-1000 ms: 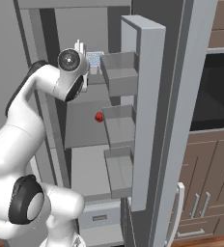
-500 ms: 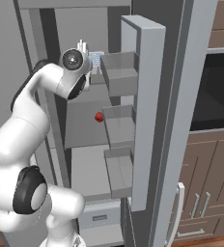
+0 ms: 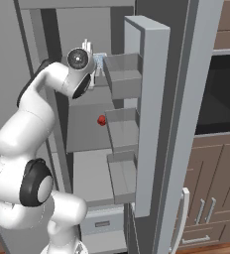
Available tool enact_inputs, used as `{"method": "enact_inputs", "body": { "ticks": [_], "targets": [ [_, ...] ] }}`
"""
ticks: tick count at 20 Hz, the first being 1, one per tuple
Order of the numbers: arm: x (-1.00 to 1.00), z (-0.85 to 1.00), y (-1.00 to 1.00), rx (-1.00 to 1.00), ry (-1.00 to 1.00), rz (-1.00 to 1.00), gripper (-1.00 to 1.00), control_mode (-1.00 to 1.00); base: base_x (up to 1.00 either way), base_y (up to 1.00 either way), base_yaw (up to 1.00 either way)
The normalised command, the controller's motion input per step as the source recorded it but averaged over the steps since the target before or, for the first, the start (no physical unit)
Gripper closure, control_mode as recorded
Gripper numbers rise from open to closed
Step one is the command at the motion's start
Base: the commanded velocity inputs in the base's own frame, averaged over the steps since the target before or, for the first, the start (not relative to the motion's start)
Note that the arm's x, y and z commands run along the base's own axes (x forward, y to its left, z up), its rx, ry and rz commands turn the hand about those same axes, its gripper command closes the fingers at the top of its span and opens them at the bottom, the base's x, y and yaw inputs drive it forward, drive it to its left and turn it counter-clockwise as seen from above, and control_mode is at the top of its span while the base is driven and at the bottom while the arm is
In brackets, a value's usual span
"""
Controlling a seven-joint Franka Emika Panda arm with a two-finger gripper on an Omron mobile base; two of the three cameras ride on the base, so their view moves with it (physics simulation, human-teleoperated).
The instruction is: Open the freezer door, pick up the ice cube tray from the freezer, and place it on the dining counter.
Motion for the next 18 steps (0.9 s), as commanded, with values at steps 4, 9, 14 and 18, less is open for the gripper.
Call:
{"method": "enact_inputs", "body": {
  "ticks": [4,9,14,18],
  "targets": [
    [0.23,0.0,0.0,0.0,0.0,0.0,-1.0,-1.0,0.0,0.0,0.0],
    [0.2,0.0,0.0,0.0,0.0,0.0,-1.0,-1.0,0.0,0.0,0.0],
    [0.14,0.0,0.0,0.0,0.0,0.0,-1.0,-1.0,0.0,0.0,0.0],
    [0.14,0.0,0.0,0.0,0.0,0.0,-1.0,-1.0,0.0,0.0,0.0]
  ]
}}
